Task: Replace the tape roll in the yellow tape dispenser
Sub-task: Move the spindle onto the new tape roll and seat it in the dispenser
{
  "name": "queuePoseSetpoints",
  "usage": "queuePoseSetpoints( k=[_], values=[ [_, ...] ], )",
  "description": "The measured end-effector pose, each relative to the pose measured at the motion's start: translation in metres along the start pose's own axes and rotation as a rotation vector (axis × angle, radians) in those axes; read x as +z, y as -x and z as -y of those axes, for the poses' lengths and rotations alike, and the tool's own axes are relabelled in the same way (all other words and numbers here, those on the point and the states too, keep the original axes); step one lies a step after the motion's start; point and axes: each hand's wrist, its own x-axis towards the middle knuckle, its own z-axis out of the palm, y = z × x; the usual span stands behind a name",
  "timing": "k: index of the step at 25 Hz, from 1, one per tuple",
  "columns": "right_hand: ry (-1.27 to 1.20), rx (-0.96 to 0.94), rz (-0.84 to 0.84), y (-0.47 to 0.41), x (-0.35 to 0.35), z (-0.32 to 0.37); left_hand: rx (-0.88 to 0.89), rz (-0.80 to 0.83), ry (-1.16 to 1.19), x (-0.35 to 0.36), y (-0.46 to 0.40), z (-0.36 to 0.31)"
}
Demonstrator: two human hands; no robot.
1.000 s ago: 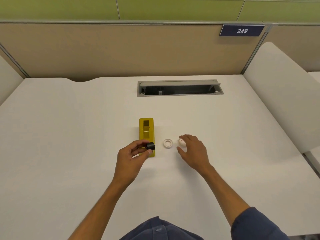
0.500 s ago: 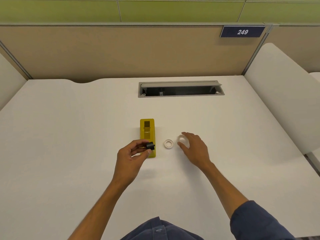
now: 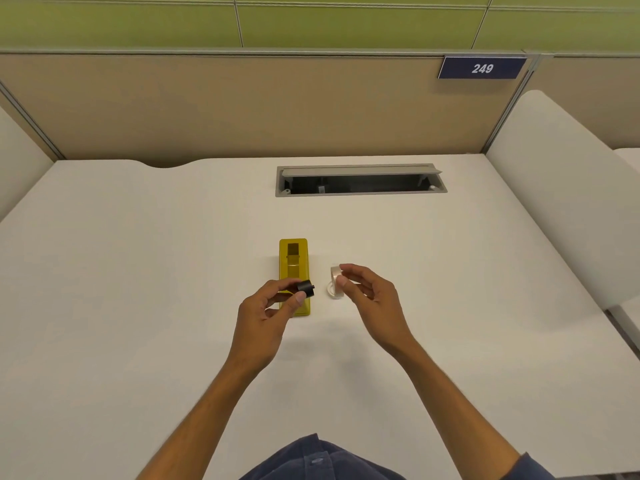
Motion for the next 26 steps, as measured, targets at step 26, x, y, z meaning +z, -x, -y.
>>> queuePoseSetpoints(
  k=[26],
  values=[
    [-0.188,-0.023,0.181,0.027,0.014,0.029,0.105,0.064,0.034,0.001,0.008,-0.007]
  ],
)
